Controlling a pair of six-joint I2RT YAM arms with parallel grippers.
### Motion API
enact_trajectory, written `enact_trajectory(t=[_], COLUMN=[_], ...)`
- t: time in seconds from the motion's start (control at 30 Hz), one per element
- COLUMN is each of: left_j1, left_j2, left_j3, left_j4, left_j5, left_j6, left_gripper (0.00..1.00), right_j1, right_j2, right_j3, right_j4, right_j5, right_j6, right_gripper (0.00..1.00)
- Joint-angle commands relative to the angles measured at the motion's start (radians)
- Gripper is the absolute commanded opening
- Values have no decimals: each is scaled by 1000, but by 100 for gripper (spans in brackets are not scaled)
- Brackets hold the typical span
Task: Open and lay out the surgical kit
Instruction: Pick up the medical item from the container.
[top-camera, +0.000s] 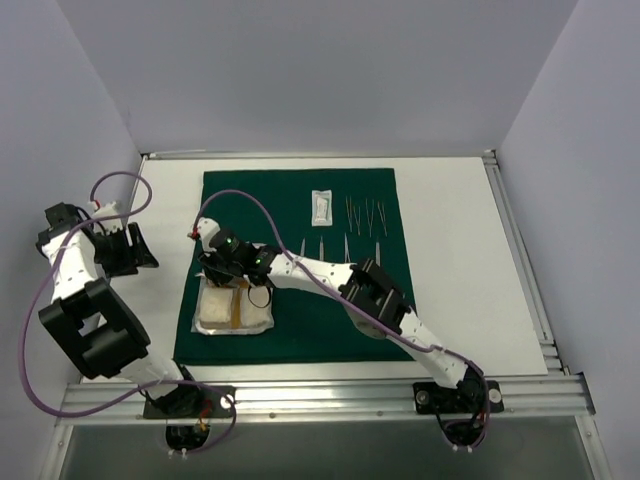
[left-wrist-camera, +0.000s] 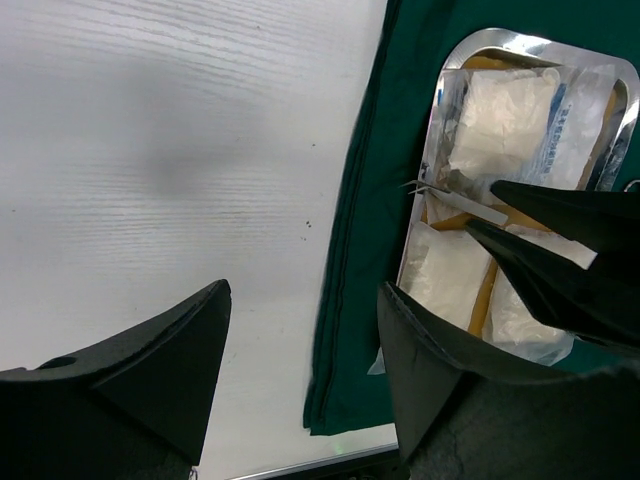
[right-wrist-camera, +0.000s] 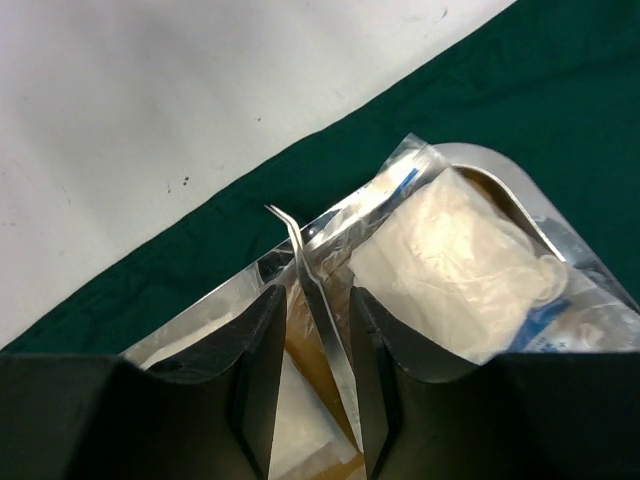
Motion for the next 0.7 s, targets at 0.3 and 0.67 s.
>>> enact_trajectory(t=[0.3, 0.67], left_j1=[4, 4], left_j2=[32, 23], left_j3=[11, 17], left_j4=[-21, -27], left_j5=[82, 84], left_j6=[30, 41], left_gripper=[69, 69], right_j1=[7, 7], right_j2=[92, 108], right_j3=[123, 124], right_j4=[-31, -29], right_j5=[-86, -54], right_j6=[4, 15], right_gripper=[29, 9])
